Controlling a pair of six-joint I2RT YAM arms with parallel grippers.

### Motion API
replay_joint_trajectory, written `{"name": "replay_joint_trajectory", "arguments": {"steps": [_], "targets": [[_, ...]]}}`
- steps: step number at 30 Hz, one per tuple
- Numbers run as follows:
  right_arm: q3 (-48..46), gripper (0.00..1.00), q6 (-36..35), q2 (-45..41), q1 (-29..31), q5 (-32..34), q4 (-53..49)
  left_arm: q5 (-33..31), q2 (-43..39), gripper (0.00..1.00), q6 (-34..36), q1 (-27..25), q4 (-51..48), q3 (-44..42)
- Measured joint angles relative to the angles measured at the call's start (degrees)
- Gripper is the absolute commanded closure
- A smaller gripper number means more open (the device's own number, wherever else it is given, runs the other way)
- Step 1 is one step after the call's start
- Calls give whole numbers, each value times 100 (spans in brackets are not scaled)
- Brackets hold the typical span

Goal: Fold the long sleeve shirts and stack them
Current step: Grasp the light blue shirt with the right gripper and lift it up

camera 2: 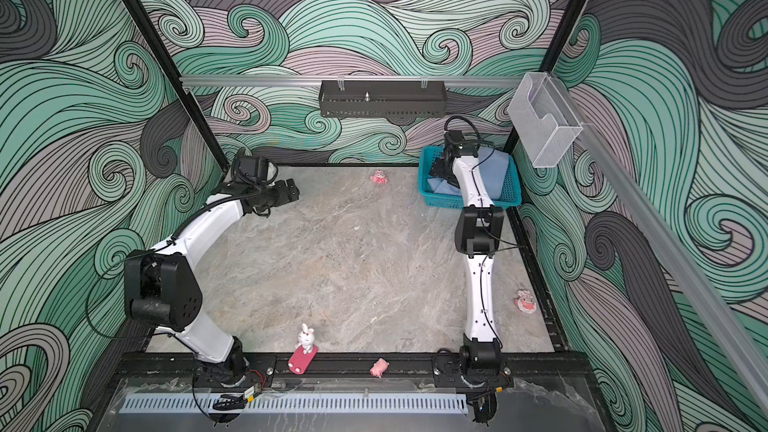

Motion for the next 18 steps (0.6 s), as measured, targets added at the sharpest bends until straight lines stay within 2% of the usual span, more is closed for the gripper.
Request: {"name": "replay_joint_trajectory", "arguments": {"steps": [3,6,7,11,12,18], "targets": [[271,7,7,286,13,210,-173,13,2,5,-2,0,0,0],[411,19,37,413,-24,411,-291,50,11,5,-2,0,0,0],[455,28,50,422,-42,448,-321,72,11,5,-4,0,2,0],[728,91,63,433,-118,540,-409,131,11,5,-2,0,4,0],[789,100,55,433,-122,542,-402,146,11,6,-2,0,4,0],[800,100,-249,61,-98,476,-289,210,9,9,-7,0,4,0]]}}
